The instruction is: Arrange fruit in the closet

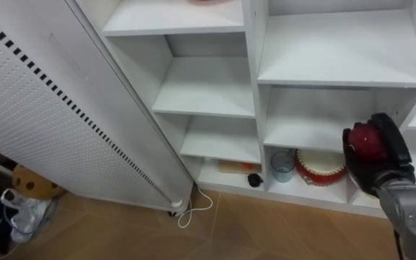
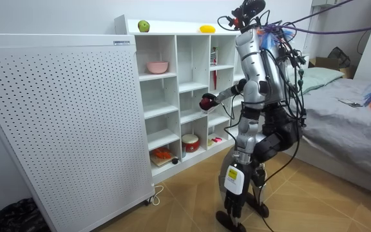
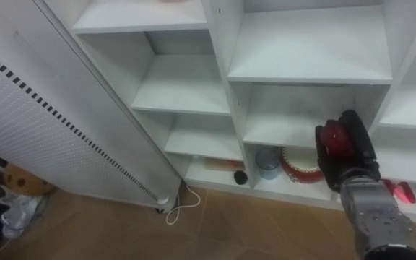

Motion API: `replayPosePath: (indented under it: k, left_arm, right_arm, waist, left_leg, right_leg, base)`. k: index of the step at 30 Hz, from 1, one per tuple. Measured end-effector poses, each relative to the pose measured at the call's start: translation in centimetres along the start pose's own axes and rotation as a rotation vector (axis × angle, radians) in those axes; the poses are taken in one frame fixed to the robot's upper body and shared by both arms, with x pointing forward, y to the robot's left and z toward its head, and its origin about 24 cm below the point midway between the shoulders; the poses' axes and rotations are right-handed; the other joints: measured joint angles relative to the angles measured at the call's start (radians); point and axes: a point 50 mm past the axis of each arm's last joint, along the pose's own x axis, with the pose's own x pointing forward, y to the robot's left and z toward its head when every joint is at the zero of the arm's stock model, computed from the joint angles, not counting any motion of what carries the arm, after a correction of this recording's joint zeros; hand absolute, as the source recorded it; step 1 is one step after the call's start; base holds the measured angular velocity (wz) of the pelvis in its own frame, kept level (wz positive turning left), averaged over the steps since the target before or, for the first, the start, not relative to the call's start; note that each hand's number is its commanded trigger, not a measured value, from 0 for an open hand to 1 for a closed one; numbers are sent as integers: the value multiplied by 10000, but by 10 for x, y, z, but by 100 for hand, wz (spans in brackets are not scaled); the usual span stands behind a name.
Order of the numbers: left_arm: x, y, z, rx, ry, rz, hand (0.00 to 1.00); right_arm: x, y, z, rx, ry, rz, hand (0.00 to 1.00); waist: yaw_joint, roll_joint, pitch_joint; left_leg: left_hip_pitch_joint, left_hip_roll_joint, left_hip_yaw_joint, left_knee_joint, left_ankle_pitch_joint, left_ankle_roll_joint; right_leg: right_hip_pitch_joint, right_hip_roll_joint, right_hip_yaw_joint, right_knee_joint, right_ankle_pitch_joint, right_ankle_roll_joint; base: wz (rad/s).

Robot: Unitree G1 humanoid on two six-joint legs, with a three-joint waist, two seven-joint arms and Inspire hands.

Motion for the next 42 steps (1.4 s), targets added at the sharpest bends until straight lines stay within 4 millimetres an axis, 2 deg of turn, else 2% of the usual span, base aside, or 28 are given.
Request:
replayPosePath:
  k: [2, 7, 11, 18, 22, 25, 33, 39, 42]
  left_arm:
    - [0, 2, -4, 34, 92, 69, 0]
    - [-1, 6, -10, 172, 200, 140, 0]
    - [-1, 6, -9, 322, 129, 128, 0]
    - [-2, 8, -5, 305, -134, 171, 0]
    - [-2, 8, -4, 293, -221, 184, 0]
    - [-3, 9, -3, 282, -341, 214, 0]
    - [-4, 12, -8, 301, -346, 274, 0]
    - [-5, 10, -18, 315, -136, 220, 0]
    - [-6, 9, -22, 320, -44, 97, 0]
  right_arm:
    - [0, 6, 0, 24, -9, 22, 0]
    - [0, 4, 1, 61, -113, -347, 0]
    - [0, 4, 1, 60, -132, -378, 0]
    - [0, 4, 0, 43, -94, -326, 0]
    - [0, 4, 0, 20, -120, -324, 0]
    - [0, 4, 1, 8, -123, -323, 0]
    - [0, 4, -1, -266, -66, -315, 0]
    - [-1, -15, 0, -466, -24, -673, 0]
    - [0, -33, -1, -1389, -33, -1009, 0]
  waist:
    - [-53, -29, -17]
    - [-130, -67, -31]
    - [-178, -108, -15]
    - [-188, -309, -19]
    - [-172, -323, -17]
    - [-174, -326, -18]
    - [-242, -408, -26]
    - [-355, -414, -23]
    - [-362, -440, -9]
  left_leg:
    - [20, 1, -9, 4, 1, -1]
    - [116, 4, -21, 41, 0, 0]
    - [148, 4, -16, 77, 0, 0]
    - [148, 39, 18, 151, -6, 7]
    - [151, 50, 38, 184, -9, 11]
    - [154, 185, 225, 183, -8, 13]
    - [245, 179, 291, -11, -1, 12]
    - [801, 178, 250, -334, 10, 26]
    - [1363, 183, 247, -739, 62, 50]
  right_leg:
    - [31, -7, -26, -7, 0, -1]
    - [138, -47, -82, -30, 0, -1]
    - [173, -79, -107, 1, 0, -1]
    - [184, -72, -102, 80, 0, -2]
    - [183, -75, -93, 147, -2, -4]
    - [183, -56, -118, 141, 11, -28]
    - [211, -74, -126, 83, 28, -60]
    - [932, -82, -389, -374, 38, -20]
    - [1502, -58, -448, -789, 98, 54]
  base:
    - [0]
    - [0]
    - [0]
    - [0]
    - [0]
    - [0]
    - [1]
    - [6]
    - [0]
